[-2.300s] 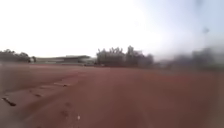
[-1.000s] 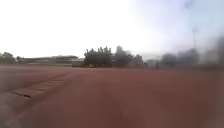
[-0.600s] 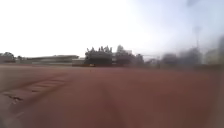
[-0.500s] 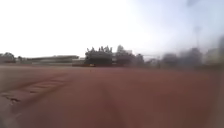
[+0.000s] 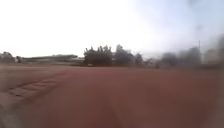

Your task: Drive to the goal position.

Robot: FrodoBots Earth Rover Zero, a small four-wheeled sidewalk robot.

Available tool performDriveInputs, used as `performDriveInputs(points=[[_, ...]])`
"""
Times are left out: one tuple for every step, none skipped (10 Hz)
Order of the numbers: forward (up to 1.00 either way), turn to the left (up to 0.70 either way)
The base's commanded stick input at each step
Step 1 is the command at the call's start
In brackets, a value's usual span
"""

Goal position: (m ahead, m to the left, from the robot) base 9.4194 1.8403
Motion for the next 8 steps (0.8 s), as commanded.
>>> performDriveInputs(points=[[0.70, 0.00], [0.70, 0.00], [0.70, 0.00], [0.70, 0.00], [0.70, 0.00], [0.70, 0.00], [0.70, -0.06], [0.70, -0.20]])
